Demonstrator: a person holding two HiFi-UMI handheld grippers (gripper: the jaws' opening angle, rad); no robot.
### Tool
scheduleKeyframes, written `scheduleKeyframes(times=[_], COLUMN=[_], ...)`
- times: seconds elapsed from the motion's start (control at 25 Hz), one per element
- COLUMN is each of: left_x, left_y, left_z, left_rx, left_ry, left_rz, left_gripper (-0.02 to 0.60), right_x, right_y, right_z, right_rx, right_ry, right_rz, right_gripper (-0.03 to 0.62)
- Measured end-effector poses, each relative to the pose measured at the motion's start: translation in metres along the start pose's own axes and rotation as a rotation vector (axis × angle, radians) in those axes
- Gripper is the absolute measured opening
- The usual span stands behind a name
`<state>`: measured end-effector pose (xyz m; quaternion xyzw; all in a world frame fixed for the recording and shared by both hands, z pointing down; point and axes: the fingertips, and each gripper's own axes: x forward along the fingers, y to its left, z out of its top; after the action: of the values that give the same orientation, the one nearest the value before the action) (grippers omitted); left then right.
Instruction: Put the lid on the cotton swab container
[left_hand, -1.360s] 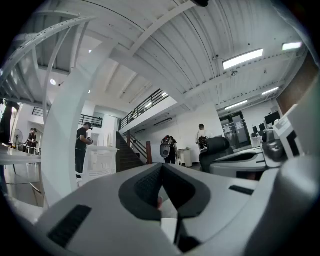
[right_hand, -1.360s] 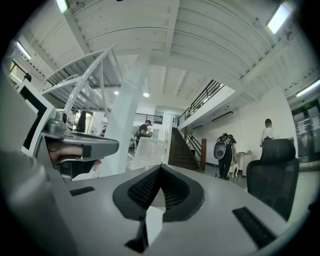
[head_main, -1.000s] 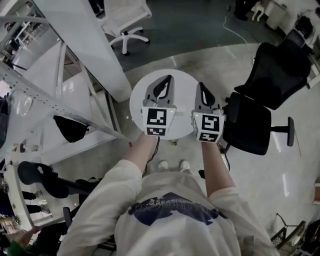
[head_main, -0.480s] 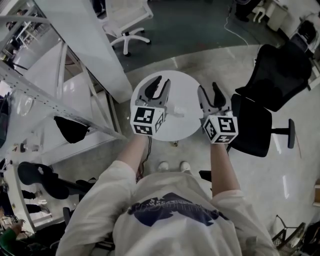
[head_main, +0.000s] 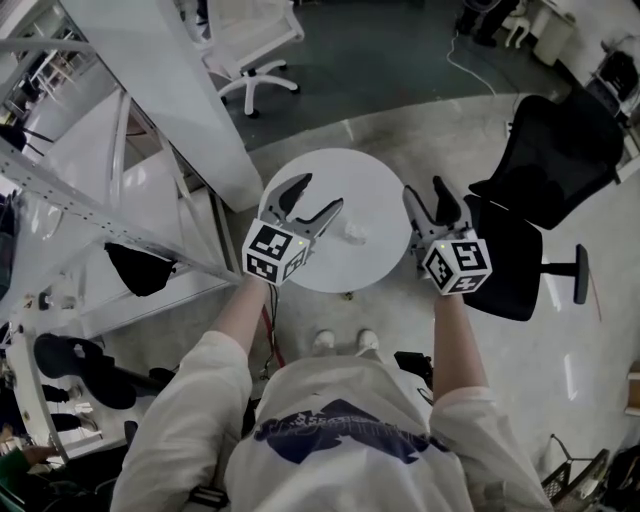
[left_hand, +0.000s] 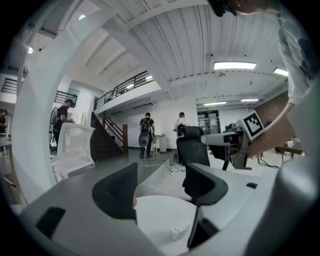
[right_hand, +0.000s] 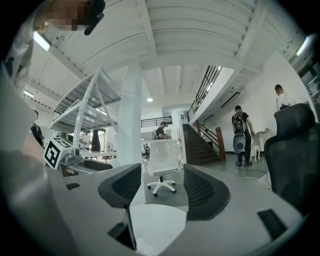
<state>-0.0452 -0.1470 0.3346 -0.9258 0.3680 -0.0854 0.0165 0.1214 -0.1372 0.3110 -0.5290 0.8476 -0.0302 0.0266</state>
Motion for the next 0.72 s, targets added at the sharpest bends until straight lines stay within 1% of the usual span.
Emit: scheduleKeyframes(times=[0.12,0.24,0.44,0.52,0.6,0.72], left_x=[-0.002,-0.001,0.005,0.008,0.012,0.021], left_y=[-0.006,-0.018,-0.056,-0.067,-0.075,-0.081], left_z=[-0.024,-0.050,-0.097,-0.119,-0.138,-0.165], left_rx=[0.033,0.081,0.176,0.206,0.216,0.204], left_ry=[0.071,0.153,0.304,0.356,0.392,0.433], left_rz=[-0.049,-0.119,-0.289,-0.343,-0.382,-0.410], left_gripper=[0.302,0.311,0.330,0.331,0.331,0.331], right_x=[0.001,0.003,0.008,0.013,0.019,0.027], right_y=[-0.005,-0.010,-0.023,-0.025,-0.026,-0.024], right_z=[-0.007,-0.017,-0.039,-0.049,-0.060,-0.078], right_rx=[-0.003,-0.007,0.005,-0.001,-0.010,-0.033], right_ry=[0.030,0.067,0.134,0.162,0.190,0.238], right_rz=[0.032,0.062,0.106,0.126,0.153,0.205], right_gripper=[0.258,0.258,0.261,0.264,0.264,0.264])
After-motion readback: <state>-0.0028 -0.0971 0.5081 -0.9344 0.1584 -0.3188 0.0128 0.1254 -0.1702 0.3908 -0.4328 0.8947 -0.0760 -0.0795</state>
